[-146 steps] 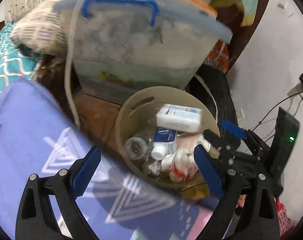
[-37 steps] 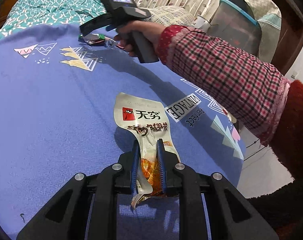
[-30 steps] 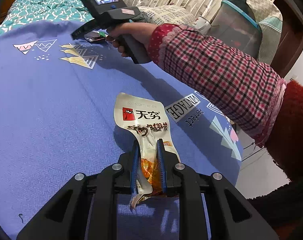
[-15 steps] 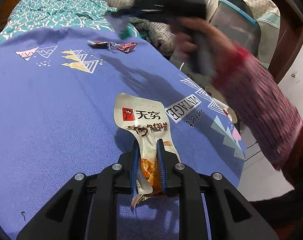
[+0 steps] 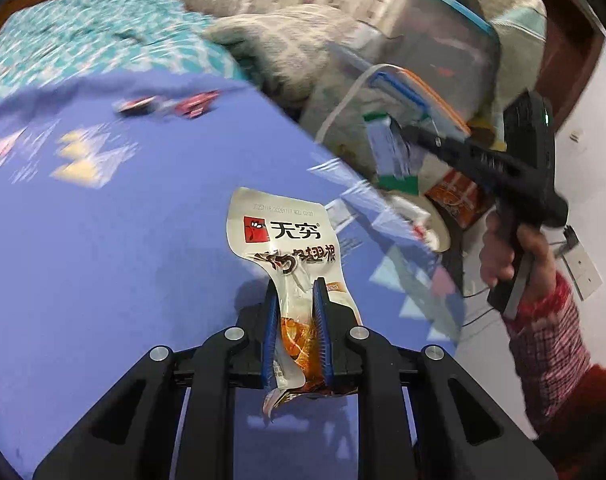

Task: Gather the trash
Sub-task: 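Carry the snack wrapper and green packet over the bin and open both tools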

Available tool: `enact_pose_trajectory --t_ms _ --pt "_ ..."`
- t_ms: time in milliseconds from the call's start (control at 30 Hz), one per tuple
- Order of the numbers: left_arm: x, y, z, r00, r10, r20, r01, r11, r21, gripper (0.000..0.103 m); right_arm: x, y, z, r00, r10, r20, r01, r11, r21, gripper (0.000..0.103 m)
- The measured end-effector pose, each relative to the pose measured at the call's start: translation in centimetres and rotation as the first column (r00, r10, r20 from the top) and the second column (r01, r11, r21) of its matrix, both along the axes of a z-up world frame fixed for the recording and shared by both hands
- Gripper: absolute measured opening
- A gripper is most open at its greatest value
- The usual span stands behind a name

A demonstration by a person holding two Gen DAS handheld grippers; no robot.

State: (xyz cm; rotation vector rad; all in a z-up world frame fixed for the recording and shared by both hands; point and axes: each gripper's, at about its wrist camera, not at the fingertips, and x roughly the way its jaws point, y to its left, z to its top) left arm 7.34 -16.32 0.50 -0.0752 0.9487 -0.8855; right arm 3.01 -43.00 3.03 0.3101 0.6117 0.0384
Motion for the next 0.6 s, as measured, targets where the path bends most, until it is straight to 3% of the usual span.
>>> enact_pose_trajectory --t_ms 167,300,400,533,600 --pt "0.7 -10.2 2.4 0.983 -0.175 0.060 0.174 0.985 0.012 0.016 -5.2 -10.2 0.5 0.976 -0.214 0.045 0.213 0.977 0.032 0.010" --pt "1.7 -20.4 2.9 0.951 -0.306 0.049 0.306 0.952 0.015 0.016 -6.8 -15.9 -1.6 0.955 -0.296 0.006 0.295 0.952 0.087 0.010" --pt "1.8 -26.7 1.8 0.931 -0.362 0.040 0.360 0.931 0.053 0.016 -6.5 -18.4 -4.3 0.948 -0.314 -0.045 0.317 0.941 0.114 0.010" --pt "2.8 -32.4 -0.9 0.927 -0.375 0.013 0.371 0.922 0.113 0.017 -6.0 -19.4 -7.2 0.942 -0.322 -0.091 0.333 0.931 0.148 0.010" --pt "3.5 -34.6 -2.6 0.930 -0.369 -0.003 0.365 0.920 0.145 0.029 -5.5 -19.4 -8.4 0.942 -0.319 -0.105 0.333 0.926 0.179 0.013"
